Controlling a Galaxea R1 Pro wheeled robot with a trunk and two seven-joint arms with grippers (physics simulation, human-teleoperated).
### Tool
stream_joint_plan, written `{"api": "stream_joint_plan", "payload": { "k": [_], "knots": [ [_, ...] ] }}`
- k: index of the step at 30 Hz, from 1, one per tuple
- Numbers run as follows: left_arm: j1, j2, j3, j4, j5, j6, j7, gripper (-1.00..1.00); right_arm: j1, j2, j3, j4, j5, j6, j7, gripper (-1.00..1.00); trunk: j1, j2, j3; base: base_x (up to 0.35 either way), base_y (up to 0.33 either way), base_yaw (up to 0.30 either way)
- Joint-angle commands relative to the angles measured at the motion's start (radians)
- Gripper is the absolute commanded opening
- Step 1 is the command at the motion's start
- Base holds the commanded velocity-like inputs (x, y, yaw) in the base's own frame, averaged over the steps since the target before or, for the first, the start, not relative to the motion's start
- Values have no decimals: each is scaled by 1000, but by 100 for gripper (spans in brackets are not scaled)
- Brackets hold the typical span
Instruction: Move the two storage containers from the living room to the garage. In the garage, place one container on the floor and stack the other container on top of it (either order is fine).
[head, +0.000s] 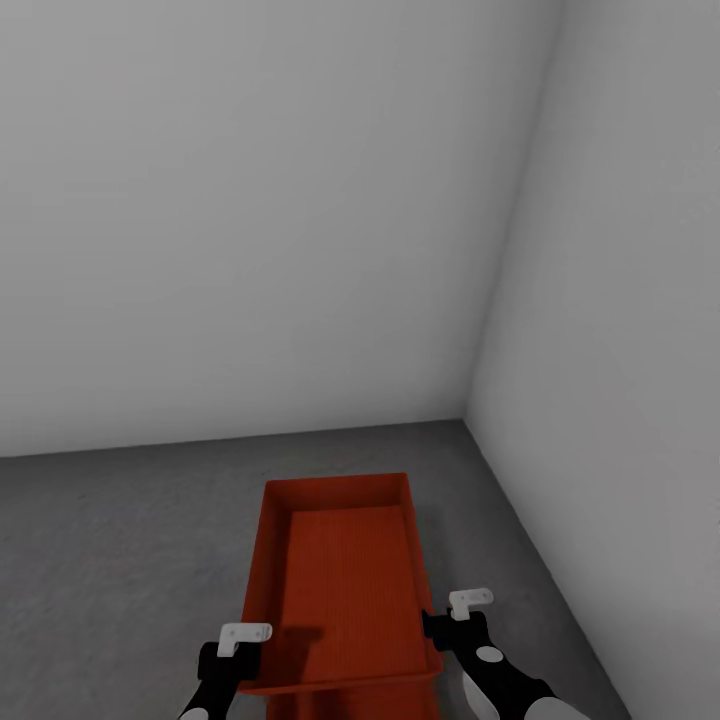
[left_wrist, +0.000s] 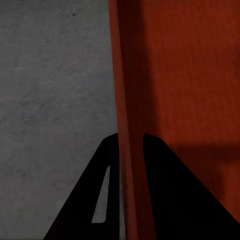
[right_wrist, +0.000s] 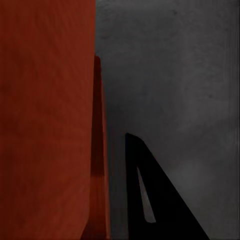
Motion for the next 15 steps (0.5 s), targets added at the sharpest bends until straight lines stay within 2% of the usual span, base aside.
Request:
{"api": "stream_joint_plan", "payload": {
  "k": [1,7,15],
  "knots": [
    [0,0,6,0,-7,-4,14,-100,-1,-3,-9,0,1,-3,-14,-100,0,0,-1,184,-254,0],
    [0,0,6,0,-7,-4,14,-100,-1,-3,-9,0,2,-3,-14,-100,0,0,-1,165,-211,0],
    [0,1,6,0,-7,-5,14,-100,-1,-3,-9,0,1,-3,-14,-100,0,0,-1,31,-38,0]
  ]
}}
